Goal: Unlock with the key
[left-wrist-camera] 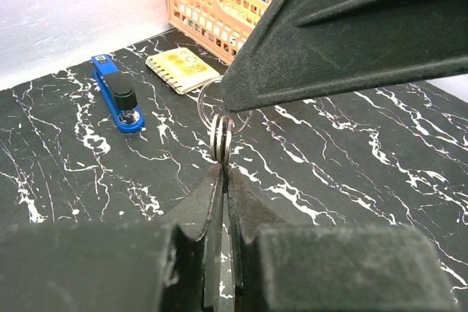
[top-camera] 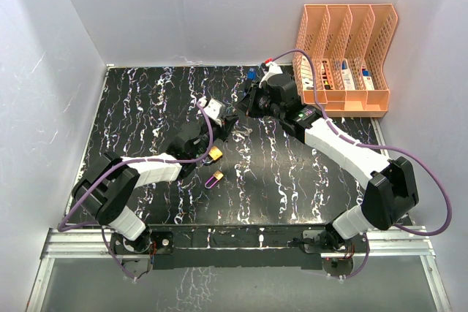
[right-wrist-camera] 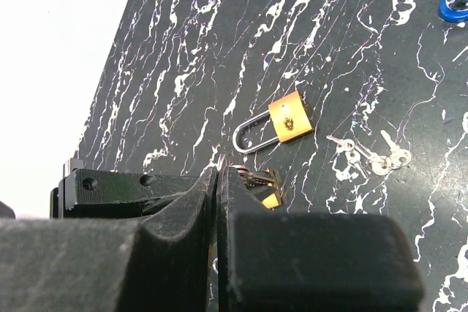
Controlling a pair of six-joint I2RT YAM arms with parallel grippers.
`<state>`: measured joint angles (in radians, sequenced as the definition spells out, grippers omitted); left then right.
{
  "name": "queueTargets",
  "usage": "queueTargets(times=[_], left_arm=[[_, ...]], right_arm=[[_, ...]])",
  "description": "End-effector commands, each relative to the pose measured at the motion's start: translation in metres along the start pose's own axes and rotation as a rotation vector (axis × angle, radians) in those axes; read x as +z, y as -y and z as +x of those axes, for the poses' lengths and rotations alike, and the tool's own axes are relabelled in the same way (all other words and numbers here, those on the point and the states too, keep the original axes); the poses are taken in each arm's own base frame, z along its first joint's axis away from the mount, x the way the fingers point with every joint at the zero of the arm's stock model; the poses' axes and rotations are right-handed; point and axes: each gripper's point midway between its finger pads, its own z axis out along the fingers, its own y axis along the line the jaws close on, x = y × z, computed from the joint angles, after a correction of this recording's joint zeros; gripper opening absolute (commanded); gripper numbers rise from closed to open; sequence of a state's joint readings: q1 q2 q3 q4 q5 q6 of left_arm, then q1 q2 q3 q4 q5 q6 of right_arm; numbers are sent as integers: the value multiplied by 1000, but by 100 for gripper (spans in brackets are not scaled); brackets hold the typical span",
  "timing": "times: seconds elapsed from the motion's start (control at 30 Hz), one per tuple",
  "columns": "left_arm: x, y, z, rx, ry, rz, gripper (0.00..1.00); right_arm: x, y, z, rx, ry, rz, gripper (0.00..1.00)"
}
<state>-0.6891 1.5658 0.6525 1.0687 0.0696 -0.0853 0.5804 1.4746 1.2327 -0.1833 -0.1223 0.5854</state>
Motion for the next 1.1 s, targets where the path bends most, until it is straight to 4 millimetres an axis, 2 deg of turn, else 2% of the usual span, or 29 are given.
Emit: queueTargets(times=[0.0,0.2,0.3,0.53,0.7,0.83,0.97,1.07], left_arm=[[3,1,-24,14,65,-6,0],[-3,-2,-16,11,24,-23,0],[-6,-2,-14,10,7,-25,7],[-7,-3,-13,15,2,-28,9],[-7,-3,-14,13,12,-29,0],[-7,-2,-16,12,17,-23,0],[-7,5,-16,-7,17,13,23],[-8,7,-17,-15,23,20,25]], right_arm=[[-5,-4,-18,11,66,2,0],[-2,5,-16,5,63,41,0],[-2,6,-14,6,59,43,0],[-2,6,-13,2,56,42,0],[-2,6,-13,0,55,41,0],[-2,7,-13,-2,56,44,0],[-1,8,-12,1,53,47,0],[0,8,-11,3,50,46,0]])
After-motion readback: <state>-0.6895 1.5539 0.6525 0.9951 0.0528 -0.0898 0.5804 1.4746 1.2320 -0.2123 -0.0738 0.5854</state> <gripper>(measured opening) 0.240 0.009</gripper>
